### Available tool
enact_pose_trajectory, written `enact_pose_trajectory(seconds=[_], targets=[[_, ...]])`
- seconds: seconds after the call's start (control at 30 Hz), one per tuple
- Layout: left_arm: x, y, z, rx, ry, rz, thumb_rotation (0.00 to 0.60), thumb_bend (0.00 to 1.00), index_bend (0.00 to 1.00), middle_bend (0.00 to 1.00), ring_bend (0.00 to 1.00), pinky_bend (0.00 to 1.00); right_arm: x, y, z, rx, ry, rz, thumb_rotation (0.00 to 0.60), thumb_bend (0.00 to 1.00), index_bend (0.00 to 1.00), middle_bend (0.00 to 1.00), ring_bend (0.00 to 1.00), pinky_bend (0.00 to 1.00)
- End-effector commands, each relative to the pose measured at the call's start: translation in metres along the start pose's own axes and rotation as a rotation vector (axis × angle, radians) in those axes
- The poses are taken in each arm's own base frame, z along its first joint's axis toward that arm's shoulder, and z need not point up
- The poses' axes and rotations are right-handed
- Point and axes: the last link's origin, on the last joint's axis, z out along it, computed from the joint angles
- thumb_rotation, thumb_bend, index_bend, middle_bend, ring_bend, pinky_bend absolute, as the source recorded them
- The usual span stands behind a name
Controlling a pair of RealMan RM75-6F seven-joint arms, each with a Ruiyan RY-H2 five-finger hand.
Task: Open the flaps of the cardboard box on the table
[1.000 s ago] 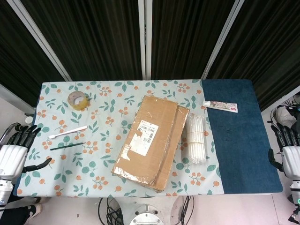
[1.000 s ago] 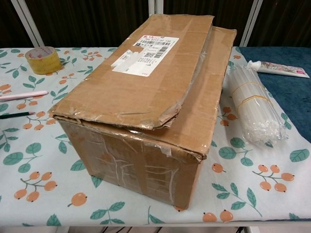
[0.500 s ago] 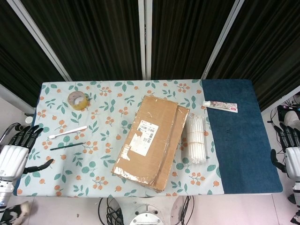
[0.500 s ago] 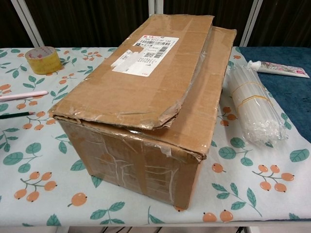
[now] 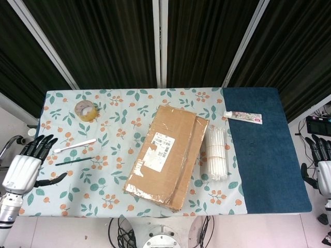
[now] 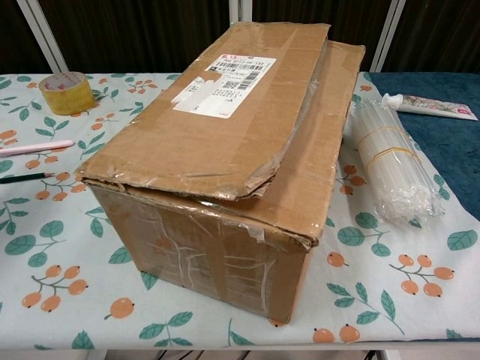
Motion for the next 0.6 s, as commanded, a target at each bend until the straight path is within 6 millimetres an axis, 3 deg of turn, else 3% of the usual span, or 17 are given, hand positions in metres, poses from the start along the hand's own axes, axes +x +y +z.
enact_pose_trajectory(seconds=[0.03, 0.13, 0.23, 0.33, 0.47, 0.6], targets=[[0.001, 0.005, 0.006, -0.017, 0.007, -0.003, 0.181, 0.12, 0.09, 0.07, 0.06, 0.19, -0.001, 0.0, 0.001, 0.003, -0.002, 0.002, 0.6, 0.49, 0.0, 0.0, 0.0, 0.0], [0.001, 0.006, 0.007, -0.019, 0.007, -0.005, 0.179, 0.12, 0.09, 0.07, 0.06, 0.19, 0.0, -0.007, 0.005, 0.035, -0.004, 0.002, 0.6, 0.49, 0.0, 0.0, 0.0, 0.0], [-0.001, 0.005, 0.006, -0.011, 0.0, -0.004, 0.181, 0.12, 0.09, 0.07, 0.06, 0.19, 0.004, -0.028, 0.018, 0.121, -0.003, -0.009, 0.6, 0.49, 0.0, 0.0, 0.0, 0.0], [-0.002, 0.002, 0.002, 0.0, -0.005, -0.002, 0.18, 0.12, 0.09, 0.07, 0.06, 0.19, 0.01, -0.065, 0.038, 0.245, -0.001, -0.019, 0.6, 0.48, 0.0, 0.0, 0.0, 0.0], [-0.001, -0.002, -0.005, 0.022, 0.0, -0.002, 0.179, 0.12, 0.09, 0.07, 0.06, 0.19, 0.016, -0.128, 0.064, 0.425, -0.008, -0.048, 0.6, 0.45, 0.0, 0.0, 0.0, 0.0], [-0.001, -0.008, -0.012, 0.047, 0.003, -0.004, 0.18, 0.12, 0.09, 0.07, 0.06, 0.19, 0.012, -0.182, 0.08, 0.553, -0.039, -0.08, 0.6, 0.32, 0.0, 0.0, 0.0, 0.0]])
